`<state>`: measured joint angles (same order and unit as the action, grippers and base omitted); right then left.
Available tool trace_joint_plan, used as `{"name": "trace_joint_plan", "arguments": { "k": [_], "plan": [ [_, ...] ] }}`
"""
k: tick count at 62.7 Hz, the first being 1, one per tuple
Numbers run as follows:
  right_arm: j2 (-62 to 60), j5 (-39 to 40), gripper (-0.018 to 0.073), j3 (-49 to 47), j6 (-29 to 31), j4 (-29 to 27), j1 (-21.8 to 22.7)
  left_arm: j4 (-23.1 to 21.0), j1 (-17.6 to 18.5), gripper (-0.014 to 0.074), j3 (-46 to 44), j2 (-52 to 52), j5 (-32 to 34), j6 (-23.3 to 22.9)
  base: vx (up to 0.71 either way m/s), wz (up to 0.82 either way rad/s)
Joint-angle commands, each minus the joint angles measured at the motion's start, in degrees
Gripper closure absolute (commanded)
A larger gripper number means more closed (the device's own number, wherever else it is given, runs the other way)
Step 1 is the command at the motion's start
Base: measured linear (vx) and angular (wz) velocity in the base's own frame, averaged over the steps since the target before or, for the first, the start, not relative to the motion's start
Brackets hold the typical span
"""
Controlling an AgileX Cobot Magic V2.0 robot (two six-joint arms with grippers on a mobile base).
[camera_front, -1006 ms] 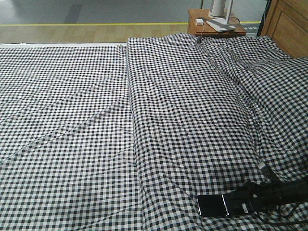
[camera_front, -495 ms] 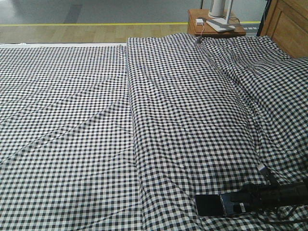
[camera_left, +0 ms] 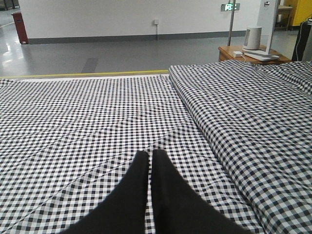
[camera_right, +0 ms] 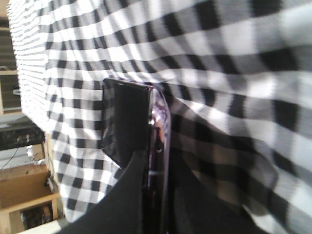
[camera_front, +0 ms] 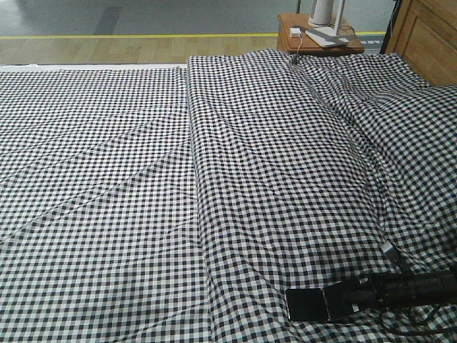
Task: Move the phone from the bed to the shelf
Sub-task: 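Lift the black phone off the bed with the right gripper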
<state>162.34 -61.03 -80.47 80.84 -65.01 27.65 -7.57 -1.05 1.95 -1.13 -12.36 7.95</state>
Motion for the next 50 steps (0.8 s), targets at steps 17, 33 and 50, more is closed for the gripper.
{"name": "trace_joint_plan", "arguments": {
  "k": [17,33,50],
  "plan": [
    [-8.0,-11.6,0.0565,-0.3,1.3,-0.9,0.2,-0.3,0.1,0.0596,0.0,-0.4,4.4,-0.2,0.0,0.0],
    [-14.9,-13.0,0.0564,-0.3,-2.8,-0.2,0.1,-0.3,0.1,0.0596,0.0,-0.4,4.4,-0.2,0.0,0.0],
    [-25.4,-13.0,0.0564,-0.1,-8.9,1.0,0.1,-0.3,0.1,0.0596,0.0,-0.4,4.4,-0.2,0.0,0.0]
  ]
}}
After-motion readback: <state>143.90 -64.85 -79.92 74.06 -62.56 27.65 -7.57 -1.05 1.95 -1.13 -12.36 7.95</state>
